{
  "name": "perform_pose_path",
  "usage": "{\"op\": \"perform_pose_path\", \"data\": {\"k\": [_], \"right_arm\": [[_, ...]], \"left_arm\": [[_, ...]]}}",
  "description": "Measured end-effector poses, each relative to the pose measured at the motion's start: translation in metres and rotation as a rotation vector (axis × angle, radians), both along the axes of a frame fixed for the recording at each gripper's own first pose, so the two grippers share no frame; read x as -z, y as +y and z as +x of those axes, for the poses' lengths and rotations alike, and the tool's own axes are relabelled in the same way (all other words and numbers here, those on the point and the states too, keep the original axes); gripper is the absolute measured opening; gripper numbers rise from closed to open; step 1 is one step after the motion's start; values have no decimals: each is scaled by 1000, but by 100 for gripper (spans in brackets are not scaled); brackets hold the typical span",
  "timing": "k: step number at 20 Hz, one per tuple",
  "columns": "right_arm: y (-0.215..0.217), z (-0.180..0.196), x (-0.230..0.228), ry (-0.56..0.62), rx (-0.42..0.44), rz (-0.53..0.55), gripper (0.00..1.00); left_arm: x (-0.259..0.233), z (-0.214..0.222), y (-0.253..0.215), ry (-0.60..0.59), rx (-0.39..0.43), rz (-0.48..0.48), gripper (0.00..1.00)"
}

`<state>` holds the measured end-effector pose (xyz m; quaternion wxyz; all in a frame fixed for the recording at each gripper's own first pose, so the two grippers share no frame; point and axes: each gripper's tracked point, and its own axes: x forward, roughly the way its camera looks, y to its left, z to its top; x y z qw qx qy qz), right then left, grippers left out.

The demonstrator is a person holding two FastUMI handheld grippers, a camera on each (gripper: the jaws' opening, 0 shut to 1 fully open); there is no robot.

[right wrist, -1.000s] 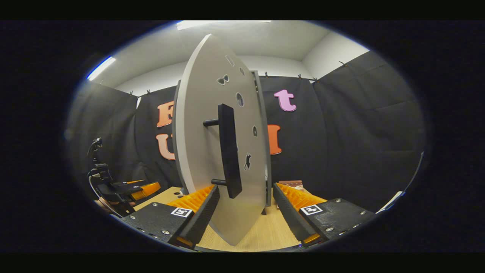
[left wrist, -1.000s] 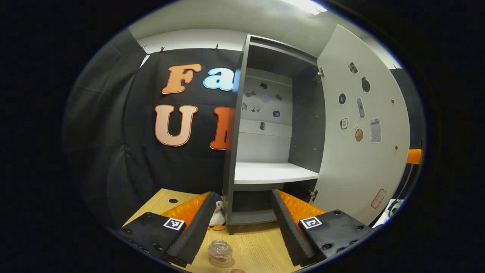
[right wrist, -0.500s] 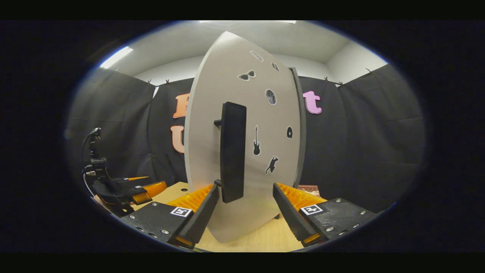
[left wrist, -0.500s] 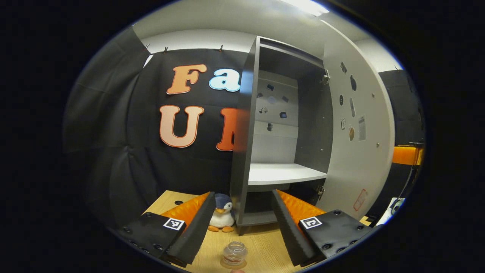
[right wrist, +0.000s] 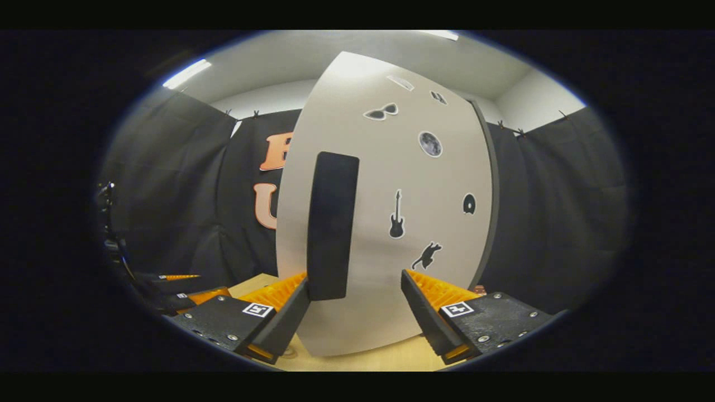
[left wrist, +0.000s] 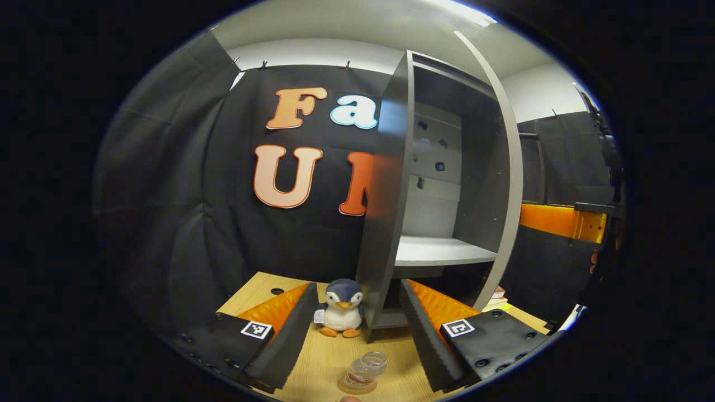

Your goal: Open the cabinet door with the right hand, grasp the bottle in the cabinet with the left hand and place it on the coaster, then close the cabinet door with the right hand.

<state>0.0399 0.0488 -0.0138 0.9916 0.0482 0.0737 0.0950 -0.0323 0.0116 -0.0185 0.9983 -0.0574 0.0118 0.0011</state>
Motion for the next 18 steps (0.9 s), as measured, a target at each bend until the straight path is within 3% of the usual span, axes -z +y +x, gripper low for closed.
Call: {"op": "perform_pose_path", "data": {"k": [3, 9, 18], "right_arm": [[5, 5, -1, -3, -18, 43, 93], [13, 14, -1, -18, -11, 16, 93], [23, 29, 7, 15, -2, 121, 94]], "left_arm": [[0, 6, 10, -2, -11, 3, 95], [-2, 21, 10, -14, 14, 18, 96], [5, 41, 3, -8, 78, 22, 96]]}}
